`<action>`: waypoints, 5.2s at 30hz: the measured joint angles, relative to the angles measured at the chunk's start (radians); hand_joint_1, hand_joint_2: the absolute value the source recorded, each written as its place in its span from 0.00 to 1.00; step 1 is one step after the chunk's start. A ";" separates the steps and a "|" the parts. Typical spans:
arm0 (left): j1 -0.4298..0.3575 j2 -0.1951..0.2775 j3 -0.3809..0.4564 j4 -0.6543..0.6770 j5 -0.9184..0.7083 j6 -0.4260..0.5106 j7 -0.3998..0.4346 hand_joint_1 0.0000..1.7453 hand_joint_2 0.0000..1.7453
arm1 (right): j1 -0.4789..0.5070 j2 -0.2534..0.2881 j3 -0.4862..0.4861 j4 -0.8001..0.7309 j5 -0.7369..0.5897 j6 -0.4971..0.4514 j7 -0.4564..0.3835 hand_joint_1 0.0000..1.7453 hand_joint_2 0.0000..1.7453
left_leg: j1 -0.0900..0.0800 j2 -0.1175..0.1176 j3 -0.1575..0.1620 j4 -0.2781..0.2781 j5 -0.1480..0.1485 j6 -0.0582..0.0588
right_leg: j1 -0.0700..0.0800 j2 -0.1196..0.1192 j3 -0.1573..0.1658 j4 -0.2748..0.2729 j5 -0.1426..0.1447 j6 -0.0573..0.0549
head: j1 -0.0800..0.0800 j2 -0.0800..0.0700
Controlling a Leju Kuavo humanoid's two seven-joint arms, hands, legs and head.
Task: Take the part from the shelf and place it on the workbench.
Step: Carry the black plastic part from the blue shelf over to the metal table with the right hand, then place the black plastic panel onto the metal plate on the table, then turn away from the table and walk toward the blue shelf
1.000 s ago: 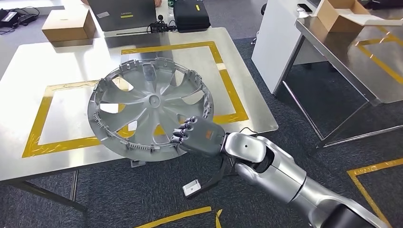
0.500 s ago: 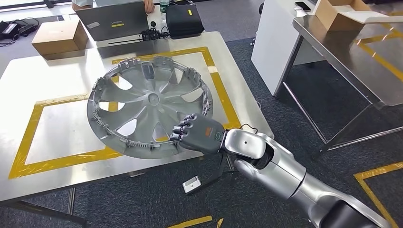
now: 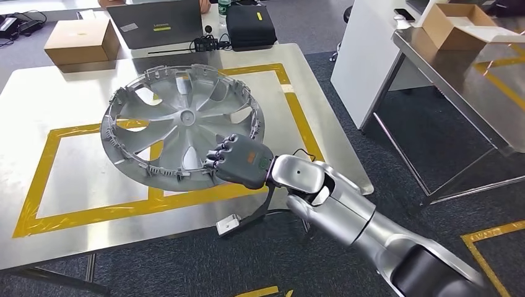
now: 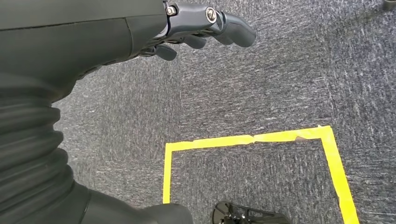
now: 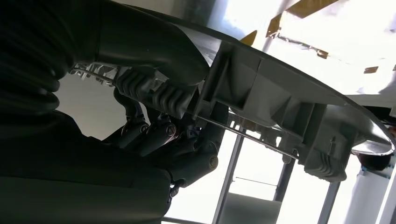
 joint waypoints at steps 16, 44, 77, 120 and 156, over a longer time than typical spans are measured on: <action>0.006 -0.010 -0.016 0.000 -0.033 0.020 0.051 0.00 1.00 | -0.224 0.215 -0.004 0.553 -0.042 -0.101 0.019 1.00 1.00 | 0.002 0.001 0.006 -0.001 0.003 0.000 | 0.001 -0.002 0.003 -0.001 0.001 0.025 | 0.000 0.000; -0.008 -0.008 -0.017 0.000 -0.028 0.151 -0.014 0.00 0.00 | -0.281 0.257 -0.111 0.774 -0.015 -0.160 0.011 0.00 0.00 | 0.000 0.004 0.010 -0.002 0.002 0.000 | -0.001 0.000 0.005 -0.001 0.001 0.025 | 0.000 0.000; -0.002 0.004 -0.019 0.000 -0.049 0.100 -0.021 0.00 0.00 | -0.223 0.238 -0.180 0.743 -0.012 -0.145 -0.011 0.00 0.00 | 0.011 0.012 -0.037 0.232 -0.128 -0.045 | -0.011 0.003 -0.078 0.023 0.067 -0.008 | 0.004 0.000; -0.006 0.015 -0.048 -0.001 -0.052 0.021 0.001 0.00 0.00 | -0.184 0.211 -0.214 0.734 -0.016 -0.144 -0.026 0.00 0.00 | 0.001 0.021 0.065 -0.008 -0.034 0.020 | -0.020 -0.003 -0.202 0.257 -0.057 0.060 | 0.010 0.000; 0.001 0.022 -0.047 -0.001 -0.040 0.026 -0.014 0.00 0.00 | -0.166 0.220 -0.254 0.777 -0.045 -0.135 -0.062 0.00 1.00 | -0.010 0.019 -0.003 0.000 0.016 0.018 | 0.002 -0.004 -0.046 0.111 0.015 0.015 | 0.022 0.000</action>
